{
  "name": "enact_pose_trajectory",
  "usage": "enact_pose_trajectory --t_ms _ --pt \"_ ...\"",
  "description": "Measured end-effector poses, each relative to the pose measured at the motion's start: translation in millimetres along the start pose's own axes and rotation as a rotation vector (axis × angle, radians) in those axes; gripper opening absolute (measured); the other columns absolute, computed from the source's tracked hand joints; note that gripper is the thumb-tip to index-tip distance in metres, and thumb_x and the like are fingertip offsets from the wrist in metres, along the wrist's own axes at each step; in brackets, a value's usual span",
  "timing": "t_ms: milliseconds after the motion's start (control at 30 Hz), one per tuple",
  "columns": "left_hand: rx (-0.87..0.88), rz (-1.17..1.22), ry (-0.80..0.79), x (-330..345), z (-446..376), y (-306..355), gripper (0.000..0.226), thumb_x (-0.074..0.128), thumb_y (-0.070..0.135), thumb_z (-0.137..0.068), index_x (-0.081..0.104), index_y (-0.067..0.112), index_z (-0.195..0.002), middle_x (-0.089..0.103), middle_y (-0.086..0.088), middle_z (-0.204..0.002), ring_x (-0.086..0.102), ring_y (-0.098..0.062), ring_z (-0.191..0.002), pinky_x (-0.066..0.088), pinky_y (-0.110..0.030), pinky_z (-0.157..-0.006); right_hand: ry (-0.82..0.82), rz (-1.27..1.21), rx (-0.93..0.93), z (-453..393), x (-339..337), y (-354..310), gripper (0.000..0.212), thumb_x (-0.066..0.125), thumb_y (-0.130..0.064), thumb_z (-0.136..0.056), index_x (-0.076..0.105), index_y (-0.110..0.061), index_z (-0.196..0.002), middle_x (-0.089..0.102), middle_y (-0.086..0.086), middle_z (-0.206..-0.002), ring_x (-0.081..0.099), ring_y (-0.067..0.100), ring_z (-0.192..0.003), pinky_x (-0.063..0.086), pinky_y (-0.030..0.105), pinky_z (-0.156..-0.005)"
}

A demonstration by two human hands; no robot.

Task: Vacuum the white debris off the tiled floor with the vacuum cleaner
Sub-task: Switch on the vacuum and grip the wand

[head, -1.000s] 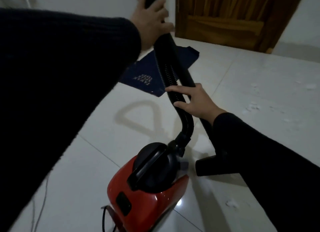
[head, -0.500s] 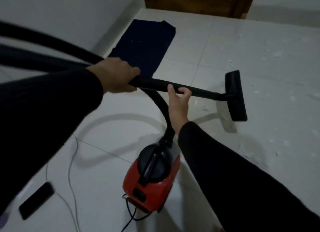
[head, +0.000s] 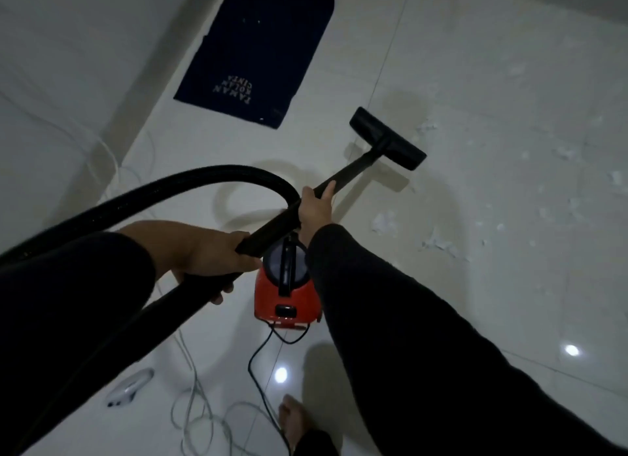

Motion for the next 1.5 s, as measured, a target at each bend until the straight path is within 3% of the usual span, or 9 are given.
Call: enact_pose_trajectory --t_ms 167,233,333,500,667,867,1067,1333,1500 --pt "0.064 0.054 0.038 20.2 9.3 -30.5 0.037 0.041 0.035 -0.098 0.037 0.012 -0.127 0.049 -0.01 -0.077 0.05 -0.016 -0.049 0.047 -0.026 -0.041 0.011 0.264 0.103 19.8 13.2 57.7 0.069 0.039 -0.035 -0.099 -0.002 -0.038 -0.155 0.049 0.018 -0.129 0.055 0.036 -0.119 0.045 0.049 -0.105" --pt "0.053 0.059 0.027 26.5 8.0 -39.8 0.039 0.04 0.034 -0.098 0.035 0.009 -0.129 0.049 -0.011 -0.076 0.05 -0.016 -0.048 0.045 -0.026 -0.04 0.014 0.211 0.138 31.3 13.7 86.0 0.063 0.04 -0.038 -0.098 0.009 -0.04 -0.153 0.044 0.018 -0.144 0.056 0.035 -0.121 0.05 0.048 -0.096" --pt "0.031 0.064 0.005 39.4 8.1 -55.6 0.054 0.041 0.033 -0.098 0.019 0.013 -0.142 0.052 -0.011 -0.078 0.052 -0.017 -0.052 0.047 -0.026 -0.042 0.049 0.026 0.269 53.8 12.2 113.0 0.072 0.045 -0.024 -0.101 0.0 -0.053 -0.15 0.055 0.016 -0.124 0.063 0.025 -0.091 0.054 0.038 -0.069" --pt "-0.013 0.204 -0.094 70.8 2.8 -84.0 0.07 0.044 0.038 -0.096 0.0 0.027 -0.149 0.061 -0.011 -0.091 0.065 -0.019 -0.071 0.057 -0.031 -0.059 0.069 0.085 0.343 48.2 0.8 140.7 0.078 0.039 -0.011 -0.101 -0.007 -0.048 -0.152 0.043 0.019 -0.143 0.057 0.033 -0.115 0.05 0.043 -0.096" --pt "-0.05 0.202 -0.228 105.0 4.4 -95.5 0.07 0.043 0.031 -0.098 -0.006 0.039 -0.147 0.062 -0.01 -0.089 0.066 -0.018 -0.07 0.059 -0.033 -0.065 0.052 0.263 0.321 45.7 -19.8 151.2 0.071 0.037 -0.019 -0.103 -0.004 -0.044 -0.155 0.044 0.02 -0.137 0.053 0.037 -0.118 0.047 0.051 -0.1" --pt "0.177 0.259 -0.129 126.6 -0.3 -81.3 0.079 0.039 0.019 -0.099 -0.025 0.039 -0.142 0.056 -0.011 -0.08 0.058 -0.023 -0.07 0.056 -0.028 -0.059 0.03 -0.121 0.296 64.4 -38.0 174.9 0.071 0.055 -0.022 -0.098 0.015 -0.05 -0.151 0.063 0.013 -0.097 0.063 0.016 -0.064 0.055 0.034 -0.063" --pt "0.158 0.39 -0.159 154.8 1.6 -66.9 0.08 0.045 0.024 -0.098 -0.018 0.03 -0.147 0.06 -0.011 -0.084 0.067 -0.027 -0.078 0.058 -0.032 -0.061 0.053 0.075 0.275 60.1 -64.6 161.3 0.066 0.05 -0.016 -0.099 0.02 -0.046 -0.149 0.05 0.002 -0.054 0.05 0.013 -0.045 0.048 0.028 -0.047" --pt "0.299 0.506 -0.119 160.9 -25.4 -24.6 0.083 0.047 0.016 -0.097 -0.016 0.037 -0.145 0.057 -0.01 -0.08 0.061 -0.017 -0.061 0.056 -0.023 -0.049 0.044 0.208 0.233 25.9 -92.8 119.8 0.068 0.052 -0.017 -0.098 0.017 -0.04 -0.151 0.053 0.004 -0.06 0.049 0.015 -0.047 0.047 0.028 -0.045" --pt "0.308 0.549 -0.096 159.0 -41.5 12.9 0.076 0.047 0.022 -0.097 -0.007 0.044 -0.144 0.061 -0.013 -0.082 0.064 -0.016 -0.057 0.06 -0.032 -0.056 0.054 0.314 0.215 -10.6 -110.2 77.4 0.066 0.052 -0.024 -0.097 0.017 -0.045 -0.15 0.051 0.005 -0.086 0.053 0.02 -0.07 0.053 0.037 -0.074"
Point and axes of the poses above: each hand's wrist, its own z-axis away from the middle knuckle, its own x-axis out of the palm, y = z × x, the point moved 5 cm from there along -z, towards the middle knuckle
